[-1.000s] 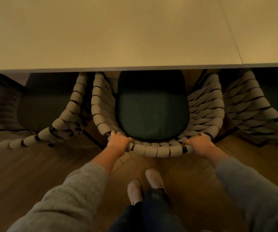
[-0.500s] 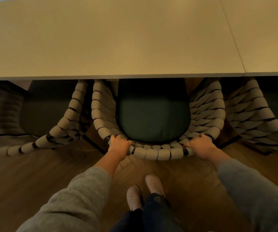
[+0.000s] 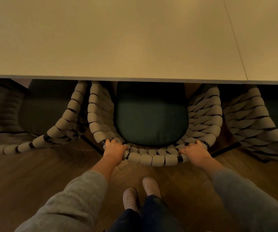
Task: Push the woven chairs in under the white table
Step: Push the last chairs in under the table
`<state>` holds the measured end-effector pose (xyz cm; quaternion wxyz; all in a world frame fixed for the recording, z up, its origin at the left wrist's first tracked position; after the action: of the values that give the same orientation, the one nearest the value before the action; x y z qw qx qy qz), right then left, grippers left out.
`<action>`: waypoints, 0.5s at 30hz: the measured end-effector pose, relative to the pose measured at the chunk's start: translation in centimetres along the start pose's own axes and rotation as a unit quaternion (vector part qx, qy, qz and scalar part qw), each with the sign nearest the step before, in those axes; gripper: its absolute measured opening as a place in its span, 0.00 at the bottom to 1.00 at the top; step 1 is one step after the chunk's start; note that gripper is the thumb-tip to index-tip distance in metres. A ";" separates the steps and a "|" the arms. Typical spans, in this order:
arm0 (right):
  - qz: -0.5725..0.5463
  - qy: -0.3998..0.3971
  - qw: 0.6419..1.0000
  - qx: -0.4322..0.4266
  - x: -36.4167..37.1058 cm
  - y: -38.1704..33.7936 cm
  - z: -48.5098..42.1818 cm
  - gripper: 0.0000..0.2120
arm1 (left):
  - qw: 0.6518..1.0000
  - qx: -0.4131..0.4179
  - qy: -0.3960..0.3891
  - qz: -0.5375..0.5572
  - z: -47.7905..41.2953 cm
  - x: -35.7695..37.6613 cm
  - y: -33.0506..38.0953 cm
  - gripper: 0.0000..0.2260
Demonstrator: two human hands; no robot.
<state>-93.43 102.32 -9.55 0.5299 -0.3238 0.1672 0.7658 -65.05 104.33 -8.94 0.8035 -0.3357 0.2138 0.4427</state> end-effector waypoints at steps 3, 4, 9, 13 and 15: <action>-0.005 0.009 1.000 -0.003 -0.9 0.5 -0.1 0.19 | 1.000 0.008 0.000 0.012 -0.4 -0.8 0.0 0.20; -0.011 0.009 1.000 -0.003 -1.1 0.5 -0.1 0.19 | 1.000 0.012 -0.005 0.014 -0.6 -0.8 0.0 0.20; -0.019 -0.017 0.999 0.034 -0.6 0.0 0.2 0.24 | 0.997 0.057 0.044 0.026 -0.2 0.3 0.0 0.23; -0.168 -0.069 0.981 0.069 -0.7 -5.1 -0.7 0.48 | 0.974 0.116 0.160 0.110 2.3 1.7 -1.9 0.30; -0.254 -0.010 0.966 0.038 -2.1 -10.7 -2.0 0.53 | 0.963 0.119 0.199 0.137 4.1 3.3 -4.0 0.32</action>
<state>-82.50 103.75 -8.72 0.7209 -0.3272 0.1032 0.6021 -59.75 107.70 -6.86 0.7108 -0.2865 0.4643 0.4439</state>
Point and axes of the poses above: each hand's wrist, its own z-axis away from the middle knuckle, its own x-axis out of the palm, y = z × x, the point moved 7 cm from there along -z, towards the middle knuckle, and after that the axes turned 12 degrees about -z, right-handed, at the moved point
